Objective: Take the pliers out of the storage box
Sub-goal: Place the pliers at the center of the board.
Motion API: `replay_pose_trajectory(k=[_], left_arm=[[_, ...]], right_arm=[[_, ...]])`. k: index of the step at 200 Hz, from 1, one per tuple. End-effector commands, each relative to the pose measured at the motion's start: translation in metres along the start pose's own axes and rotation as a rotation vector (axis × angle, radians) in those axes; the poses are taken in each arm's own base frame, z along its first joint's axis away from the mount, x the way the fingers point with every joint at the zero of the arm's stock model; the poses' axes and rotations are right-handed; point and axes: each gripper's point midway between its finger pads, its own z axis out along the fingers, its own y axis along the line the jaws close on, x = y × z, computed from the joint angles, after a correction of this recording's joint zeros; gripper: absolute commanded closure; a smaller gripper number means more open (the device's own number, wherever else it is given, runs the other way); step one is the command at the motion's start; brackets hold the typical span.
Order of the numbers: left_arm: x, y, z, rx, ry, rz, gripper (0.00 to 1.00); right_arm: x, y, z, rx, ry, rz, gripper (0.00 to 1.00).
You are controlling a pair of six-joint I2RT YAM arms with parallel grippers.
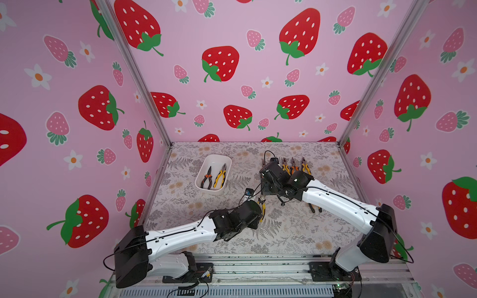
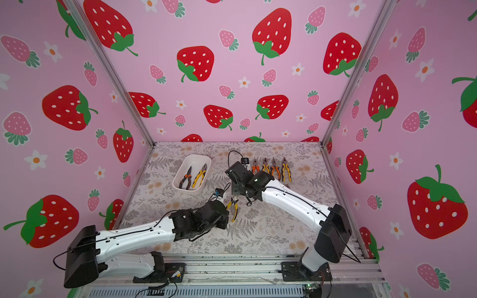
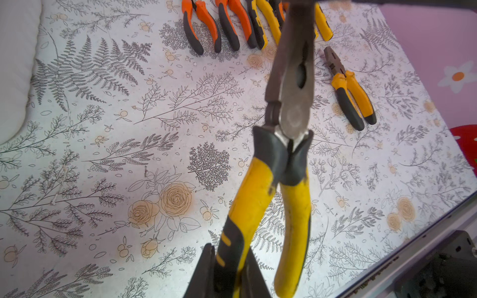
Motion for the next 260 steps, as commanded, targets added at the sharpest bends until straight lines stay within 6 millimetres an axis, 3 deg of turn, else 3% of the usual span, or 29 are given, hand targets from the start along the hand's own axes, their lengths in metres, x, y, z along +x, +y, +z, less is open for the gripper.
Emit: replay_pose_trajectory(k=[1,54,113,183,260], left_arm=[[-0.022,-0.002,-0.004,-0.029,-0.102,-0.007,1.0],[-0.028,0.001,-0.007,-0.062,-0.127,-0.005,1.0],[-0.032,-0.001,-0.005,-0.068,-0.144,-0.005,1.0],[-0.034,-0.002,-0.002,-0.083,-0.136,-0.002,1.0],[-0.036,-0.003,-0.002,-0.091,-0.14,-0.004,1.0]], right_arm=[[-0.003,0.004,-0.002,-0.026,0.033,0.056,0.4],[0.012,0.012,0.004,-0.083,0.104,0.121,0.55],[0.028,0.02,0.016,-0.128,0.15,0.174,0.6],[0.042,0.012,0.015,-0.124,0.164,0.225,0.63],[0.057,0.017,0.017,-0.145,0.202,0.261,0.69]])
